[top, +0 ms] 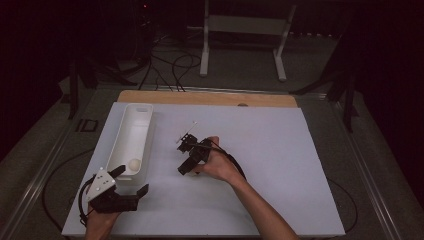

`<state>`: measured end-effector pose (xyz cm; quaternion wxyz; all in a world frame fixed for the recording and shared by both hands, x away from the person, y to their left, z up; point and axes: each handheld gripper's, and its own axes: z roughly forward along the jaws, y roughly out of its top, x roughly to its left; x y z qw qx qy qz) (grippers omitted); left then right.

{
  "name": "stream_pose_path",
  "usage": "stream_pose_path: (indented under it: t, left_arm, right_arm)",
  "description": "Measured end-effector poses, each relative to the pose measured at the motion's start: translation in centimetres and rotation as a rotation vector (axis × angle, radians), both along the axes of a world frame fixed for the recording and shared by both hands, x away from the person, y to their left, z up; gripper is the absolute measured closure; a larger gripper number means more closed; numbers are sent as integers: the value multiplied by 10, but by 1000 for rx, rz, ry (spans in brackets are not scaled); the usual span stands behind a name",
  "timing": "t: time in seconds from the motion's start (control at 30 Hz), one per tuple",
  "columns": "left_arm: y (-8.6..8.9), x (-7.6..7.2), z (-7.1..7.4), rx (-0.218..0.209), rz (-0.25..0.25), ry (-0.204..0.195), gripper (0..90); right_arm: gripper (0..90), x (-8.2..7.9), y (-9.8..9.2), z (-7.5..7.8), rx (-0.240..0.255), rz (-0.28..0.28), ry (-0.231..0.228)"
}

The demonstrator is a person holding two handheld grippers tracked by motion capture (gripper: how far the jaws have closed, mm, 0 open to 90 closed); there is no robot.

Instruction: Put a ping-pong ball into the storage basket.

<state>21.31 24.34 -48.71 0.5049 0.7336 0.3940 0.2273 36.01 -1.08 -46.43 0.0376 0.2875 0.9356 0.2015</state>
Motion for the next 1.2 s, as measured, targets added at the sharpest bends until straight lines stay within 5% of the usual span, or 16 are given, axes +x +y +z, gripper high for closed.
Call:
stream_pose_path:
  t: [1.2]
  left_arm:
    - [0,0,0,0,0,0,0]
  right_arm:
    - [146,1,-6,-16,-42,9,28]
